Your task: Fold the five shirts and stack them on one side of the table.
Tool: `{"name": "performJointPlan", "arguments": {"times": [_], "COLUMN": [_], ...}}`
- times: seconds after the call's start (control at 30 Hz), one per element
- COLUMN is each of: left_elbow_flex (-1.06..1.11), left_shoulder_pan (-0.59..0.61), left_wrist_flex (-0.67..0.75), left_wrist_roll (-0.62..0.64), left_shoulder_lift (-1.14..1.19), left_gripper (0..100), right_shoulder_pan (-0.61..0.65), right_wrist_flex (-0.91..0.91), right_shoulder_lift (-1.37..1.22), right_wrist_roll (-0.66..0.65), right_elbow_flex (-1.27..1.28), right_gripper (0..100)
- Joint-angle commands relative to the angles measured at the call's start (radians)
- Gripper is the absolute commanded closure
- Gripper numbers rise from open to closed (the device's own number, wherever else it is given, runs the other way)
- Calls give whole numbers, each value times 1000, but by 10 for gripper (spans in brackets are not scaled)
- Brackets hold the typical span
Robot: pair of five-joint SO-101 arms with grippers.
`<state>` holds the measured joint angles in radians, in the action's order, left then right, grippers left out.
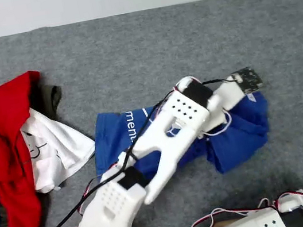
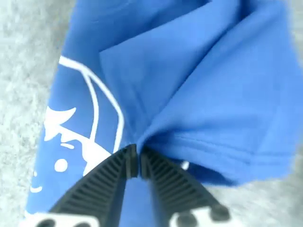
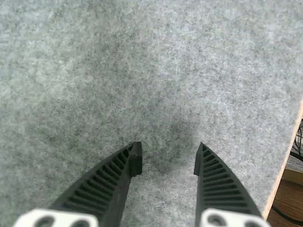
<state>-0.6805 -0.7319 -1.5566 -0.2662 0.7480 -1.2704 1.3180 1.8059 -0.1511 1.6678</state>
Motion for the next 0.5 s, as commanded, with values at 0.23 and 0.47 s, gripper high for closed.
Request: {"name": "performJointPlan", "arguments": {"times": [0.23, 0.47], "left_elbow_flex": [-295, -522], "left_shoulder_pan": [120, 140], "left_wrist_flex": [-64, -198], "left_wrist_roll": [78, 106], "left_shoulder_lift": [215, 364], "left_gripper": [987, 827], "right_shoulder_pan": [10, 10], "right_wrist_flex": [-12, -12], "right_shoulder_lift": [8, 8], "right_wrist_roll": [-5, -5], "right_elbow_flex": [15, 15], "right_gripper": [814, 814]}}
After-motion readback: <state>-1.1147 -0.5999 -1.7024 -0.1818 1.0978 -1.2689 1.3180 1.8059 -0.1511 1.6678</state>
